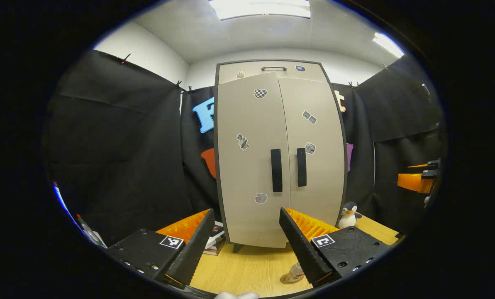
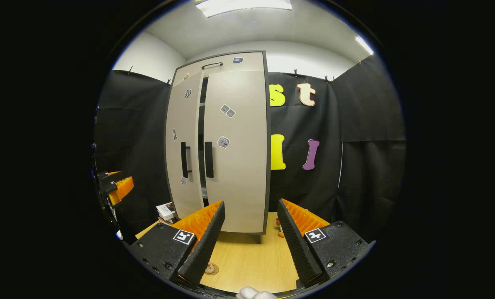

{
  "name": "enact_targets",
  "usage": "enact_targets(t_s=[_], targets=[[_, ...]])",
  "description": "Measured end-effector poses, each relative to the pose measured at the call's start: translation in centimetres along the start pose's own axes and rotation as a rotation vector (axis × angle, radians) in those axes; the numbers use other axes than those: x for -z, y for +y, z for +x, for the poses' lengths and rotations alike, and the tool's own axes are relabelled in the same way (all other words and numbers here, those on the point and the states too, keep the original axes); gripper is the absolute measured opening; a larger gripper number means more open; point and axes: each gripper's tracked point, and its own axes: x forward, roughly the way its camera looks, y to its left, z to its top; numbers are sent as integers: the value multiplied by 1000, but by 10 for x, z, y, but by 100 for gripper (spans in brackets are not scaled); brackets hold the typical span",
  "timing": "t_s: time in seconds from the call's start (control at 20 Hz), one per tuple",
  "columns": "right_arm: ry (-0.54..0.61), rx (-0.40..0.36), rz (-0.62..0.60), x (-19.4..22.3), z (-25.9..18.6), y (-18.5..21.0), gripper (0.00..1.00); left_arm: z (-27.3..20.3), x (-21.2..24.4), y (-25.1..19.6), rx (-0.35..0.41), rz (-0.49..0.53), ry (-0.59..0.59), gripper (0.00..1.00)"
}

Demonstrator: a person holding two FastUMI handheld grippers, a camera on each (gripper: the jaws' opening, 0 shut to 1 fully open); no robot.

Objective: Grasp the bottle in the cabinet with the left hand and place it on the coaster, then close the right door with the right hand and the left door with the left hand.

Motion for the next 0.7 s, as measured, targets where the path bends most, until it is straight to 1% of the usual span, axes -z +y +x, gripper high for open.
enact_targets(t_s=[0.5, 0.55, 0.6, 0.7], targets=[[37, 20, 2, 12, -1, 0, 79, -1, 4, -4, 22, -16, 22, 96], [39, 19, 1, 12, -1, 1, 76, -1, 5, -4, 24, -15, 25, 96], [36, 21, 2, 12, -1, 1, 79, -1, 5, -4, 27, -14, 25, 96], [31, 27, 11, 10, 0, -1, 79, -1, 5, -3, 27, -8, 27, 96]])
